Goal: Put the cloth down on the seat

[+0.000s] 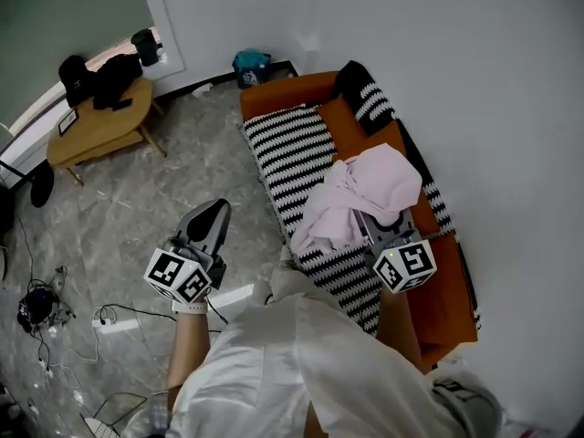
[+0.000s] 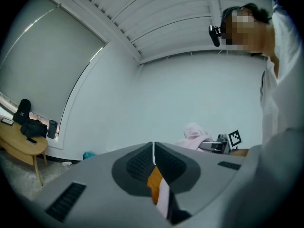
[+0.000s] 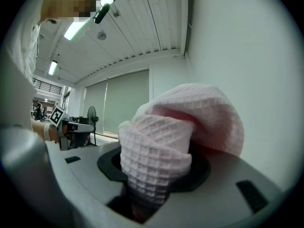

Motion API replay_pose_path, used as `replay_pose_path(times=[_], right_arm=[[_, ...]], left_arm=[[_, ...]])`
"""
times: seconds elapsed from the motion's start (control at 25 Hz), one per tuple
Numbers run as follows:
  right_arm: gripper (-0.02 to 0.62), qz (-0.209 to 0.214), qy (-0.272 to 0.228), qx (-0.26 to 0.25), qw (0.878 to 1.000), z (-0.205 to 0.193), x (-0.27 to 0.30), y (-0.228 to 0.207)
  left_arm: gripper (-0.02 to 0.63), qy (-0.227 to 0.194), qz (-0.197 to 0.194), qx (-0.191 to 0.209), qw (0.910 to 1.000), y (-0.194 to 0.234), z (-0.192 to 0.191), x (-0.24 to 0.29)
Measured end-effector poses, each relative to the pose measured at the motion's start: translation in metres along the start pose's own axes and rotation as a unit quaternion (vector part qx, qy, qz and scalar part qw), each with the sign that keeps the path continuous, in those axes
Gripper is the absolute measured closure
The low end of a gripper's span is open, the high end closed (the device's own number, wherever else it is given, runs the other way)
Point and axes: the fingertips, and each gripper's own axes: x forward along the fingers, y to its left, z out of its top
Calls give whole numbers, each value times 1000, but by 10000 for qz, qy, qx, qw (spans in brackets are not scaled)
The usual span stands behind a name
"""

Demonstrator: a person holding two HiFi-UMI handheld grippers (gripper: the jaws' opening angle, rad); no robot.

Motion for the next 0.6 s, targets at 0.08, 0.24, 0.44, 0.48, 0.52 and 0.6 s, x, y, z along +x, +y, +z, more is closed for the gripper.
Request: replay_pose_path(times=[0.08, 0.24, 0.44, 0.48, 0.52, 0.6], right_arm=[[394, 5, 15, -1, 10000, -2, 24, -10], [394, 35, 47, 79, 10000, -5, 80, -32], [394, 219, 79, 206, 9995, -6, 162, -74], [394, 269, 100, 241, 9993, -8, 177, -82], [394, 318, 121, 265, 9991, -9, 191, -88], [394, 412, 149, 280, 9986, -9, 217, -98]], left_arm=[[581, -1, 37, 31, 10000, 19, 4, 14], [581, 108, 114, 3, 9999, 57, 16, 52], [581, 288, -1, 59, 9996, 101, 26, 138], [581, 311, -42, 79, 9995, 107, 27, 154], [581, 327, -93, 113, 9994, 114, 29, 170], [581, 336, -184, 187, 9991, 128, 34, 197]])
